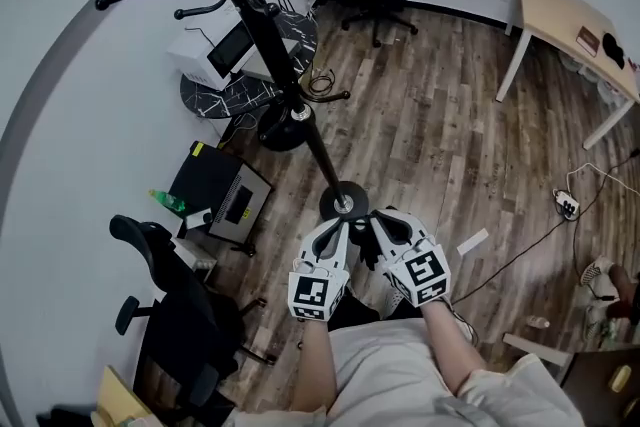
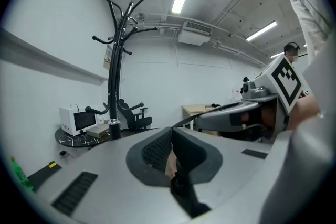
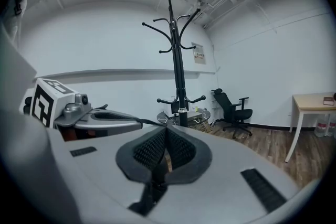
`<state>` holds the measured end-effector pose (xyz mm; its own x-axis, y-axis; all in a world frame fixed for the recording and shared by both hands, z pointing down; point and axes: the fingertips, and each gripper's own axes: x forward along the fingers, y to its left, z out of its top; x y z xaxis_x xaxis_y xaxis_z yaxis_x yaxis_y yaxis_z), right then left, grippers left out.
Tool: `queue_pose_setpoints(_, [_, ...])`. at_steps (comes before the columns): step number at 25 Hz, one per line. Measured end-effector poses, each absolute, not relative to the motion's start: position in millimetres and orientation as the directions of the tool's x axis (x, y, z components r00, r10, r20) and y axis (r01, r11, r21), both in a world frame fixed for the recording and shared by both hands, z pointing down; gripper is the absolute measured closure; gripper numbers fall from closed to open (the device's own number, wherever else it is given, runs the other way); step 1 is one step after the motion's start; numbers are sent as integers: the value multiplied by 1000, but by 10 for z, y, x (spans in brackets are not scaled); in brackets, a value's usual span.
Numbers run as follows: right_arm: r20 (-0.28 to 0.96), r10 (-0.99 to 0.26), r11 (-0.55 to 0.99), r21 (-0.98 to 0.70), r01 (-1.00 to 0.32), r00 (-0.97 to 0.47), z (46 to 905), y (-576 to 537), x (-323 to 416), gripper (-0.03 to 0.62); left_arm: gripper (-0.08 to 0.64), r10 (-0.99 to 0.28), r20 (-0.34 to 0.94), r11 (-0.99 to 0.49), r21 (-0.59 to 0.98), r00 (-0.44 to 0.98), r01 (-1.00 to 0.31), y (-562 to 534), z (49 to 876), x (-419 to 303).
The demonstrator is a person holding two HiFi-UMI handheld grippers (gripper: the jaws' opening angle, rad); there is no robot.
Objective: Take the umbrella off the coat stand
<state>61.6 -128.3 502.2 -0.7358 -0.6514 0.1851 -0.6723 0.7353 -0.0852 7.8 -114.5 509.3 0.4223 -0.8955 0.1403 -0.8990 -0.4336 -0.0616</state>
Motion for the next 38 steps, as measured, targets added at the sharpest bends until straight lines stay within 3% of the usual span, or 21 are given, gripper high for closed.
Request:
queue_pose_setpoints(10, [146,-600,785,-82,-614,-786,4908,-1052,713,583,537,-898,123,-431,-50,422,-901,-930,4924,255])
queue_pose_setpoints(38, [139,-630,756,-117,-645,-764,4957,-1413,1059,583,537,-833,171,-543,-70,526,-837,-1372,4958,663])
